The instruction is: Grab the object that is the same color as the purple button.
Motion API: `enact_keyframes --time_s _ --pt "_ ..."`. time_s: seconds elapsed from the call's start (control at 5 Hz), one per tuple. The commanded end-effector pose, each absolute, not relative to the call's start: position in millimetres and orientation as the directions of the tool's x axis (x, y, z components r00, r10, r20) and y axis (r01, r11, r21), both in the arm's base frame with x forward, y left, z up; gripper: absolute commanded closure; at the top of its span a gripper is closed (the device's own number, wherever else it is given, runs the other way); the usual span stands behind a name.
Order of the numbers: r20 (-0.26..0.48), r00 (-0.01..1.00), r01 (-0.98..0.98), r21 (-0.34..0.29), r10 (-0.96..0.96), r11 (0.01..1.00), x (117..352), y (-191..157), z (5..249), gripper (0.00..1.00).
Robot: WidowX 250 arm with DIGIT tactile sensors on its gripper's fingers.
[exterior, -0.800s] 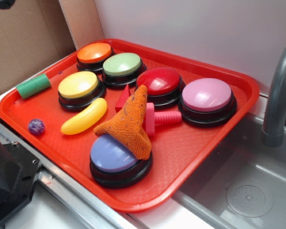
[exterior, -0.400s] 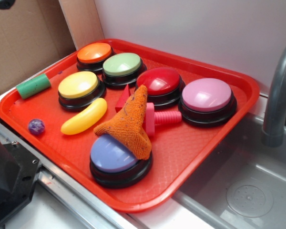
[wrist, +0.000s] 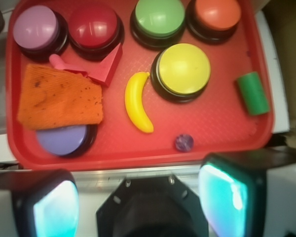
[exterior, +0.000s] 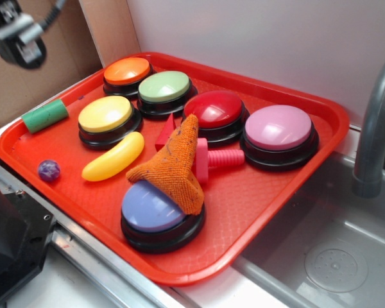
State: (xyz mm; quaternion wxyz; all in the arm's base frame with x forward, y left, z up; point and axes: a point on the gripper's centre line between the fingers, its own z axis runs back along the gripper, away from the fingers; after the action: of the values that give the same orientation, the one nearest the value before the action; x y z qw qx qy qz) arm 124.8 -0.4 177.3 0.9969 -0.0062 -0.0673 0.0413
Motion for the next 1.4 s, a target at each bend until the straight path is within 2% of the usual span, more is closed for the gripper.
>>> enact_keyframes --time_s 0.0,0.4,0.6,1.2 --pt "0.141 0.988 -0.07 0.002 0.069 0.998 132 25 128 0.0" --pt "0.12 0.992 -0.034 -0.007 0.034 0.999 131 45 81 0.0" --pt "0.095 0.995 -0.038 0.019 0.036 0.999 129 56 65 0.0" --pt "0.044 0.998 -0.054 0.044 0.052 0.998 123 73 22 0.0"
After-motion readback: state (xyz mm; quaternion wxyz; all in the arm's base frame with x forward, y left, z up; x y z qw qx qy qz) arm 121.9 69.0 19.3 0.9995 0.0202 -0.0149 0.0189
